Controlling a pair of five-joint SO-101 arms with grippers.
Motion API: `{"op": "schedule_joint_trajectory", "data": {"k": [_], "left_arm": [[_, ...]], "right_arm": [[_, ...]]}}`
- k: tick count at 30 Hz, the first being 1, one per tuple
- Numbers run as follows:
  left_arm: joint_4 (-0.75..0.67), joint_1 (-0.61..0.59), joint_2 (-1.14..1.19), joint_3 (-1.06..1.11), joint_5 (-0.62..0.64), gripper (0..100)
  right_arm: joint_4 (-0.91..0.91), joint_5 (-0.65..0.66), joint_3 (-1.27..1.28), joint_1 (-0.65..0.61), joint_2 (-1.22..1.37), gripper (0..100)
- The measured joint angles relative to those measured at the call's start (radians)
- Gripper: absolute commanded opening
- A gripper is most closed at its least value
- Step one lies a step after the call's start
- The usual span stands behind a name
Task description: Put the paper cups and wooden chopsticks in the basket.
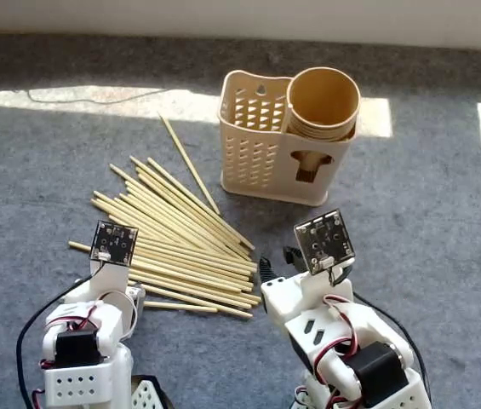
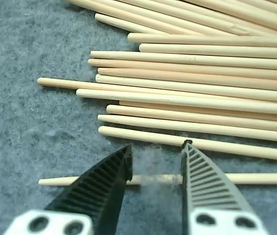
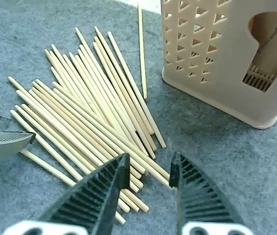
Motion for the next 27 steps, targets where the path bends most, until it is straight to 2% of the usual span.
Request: {"op": "schedule_joint_trajectory", "data": {"k": [6,12,19,27], "left_arm": [[0.000,0.000,0.000,0.000,0.000,16],[0.000,0.000,0.000,0.000,0.000,16],[0.000,0.000,0.000,0.000,0.000,16],[0.000,0.000,0.000,0.000,0.000,16]], "right_arm": [[0.003,0.000,0.000,0.000,0.000,14.5],[0.003,0.081,0.000,0.000,0.000,14.5],[0.003,0.100,-0.026,0.000,0.005,14.5],[0.003,0.100,-0.176,0.000,0.262,14.5]]}}
